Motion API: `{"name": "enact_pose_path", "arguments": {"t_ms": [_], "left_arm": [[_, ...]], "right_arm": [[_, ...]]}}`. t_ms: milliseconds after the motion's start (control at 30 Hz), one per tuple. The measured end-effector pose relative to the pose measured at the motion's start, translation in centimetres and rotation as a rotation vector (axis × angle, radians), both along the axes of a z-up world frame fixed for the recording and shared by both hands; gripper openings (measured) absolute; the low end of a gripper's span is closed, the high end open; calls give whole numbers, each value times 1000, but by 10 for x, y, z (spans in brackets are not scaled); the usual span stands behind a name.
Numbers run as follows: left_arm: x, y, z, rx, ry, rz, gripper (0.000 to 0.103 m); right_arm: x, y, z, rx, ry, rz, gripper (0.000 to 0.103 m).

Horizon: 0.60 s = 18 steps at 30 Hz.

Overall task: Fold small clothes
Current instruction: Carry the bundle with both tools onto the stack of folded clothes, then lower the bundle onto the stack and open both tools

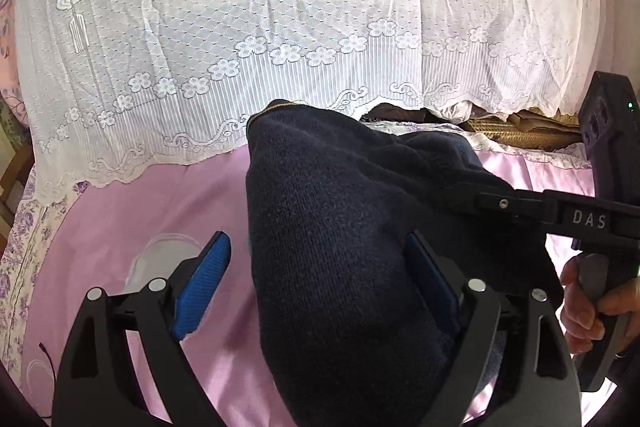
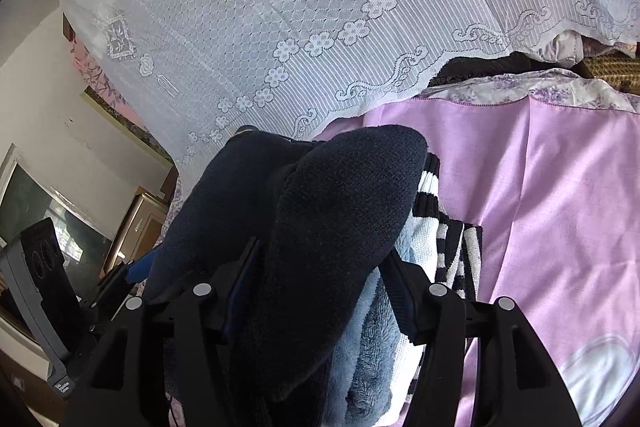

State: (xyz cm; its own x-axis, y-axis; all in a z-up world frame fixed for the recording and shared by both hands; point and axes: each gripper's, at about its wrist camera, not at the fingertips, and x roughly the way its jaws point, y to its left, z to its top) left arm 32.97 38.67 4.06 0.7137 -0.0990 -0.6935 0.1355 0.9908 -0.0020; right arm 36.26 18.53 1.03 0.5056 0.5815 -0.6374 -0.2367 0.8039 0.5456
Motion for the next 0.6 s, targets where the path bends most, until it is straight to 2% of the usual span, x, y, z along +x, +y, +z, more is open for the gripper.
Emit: {"name": "enact_pose_path", "arguments": {"t_ms": [367,467,600], "left_arm": [[-24,3,19,57,-33,50,86],[-34,3,26,67,-46,64,86],[-47,2,32,75,-50,79,87]], "right_arm": [[-30,-7,26,-60,-73,-16,60],[-42,-8,35,-78,-100,-18,64],[-60,-5,42,-106,-131,-15,65]]}}
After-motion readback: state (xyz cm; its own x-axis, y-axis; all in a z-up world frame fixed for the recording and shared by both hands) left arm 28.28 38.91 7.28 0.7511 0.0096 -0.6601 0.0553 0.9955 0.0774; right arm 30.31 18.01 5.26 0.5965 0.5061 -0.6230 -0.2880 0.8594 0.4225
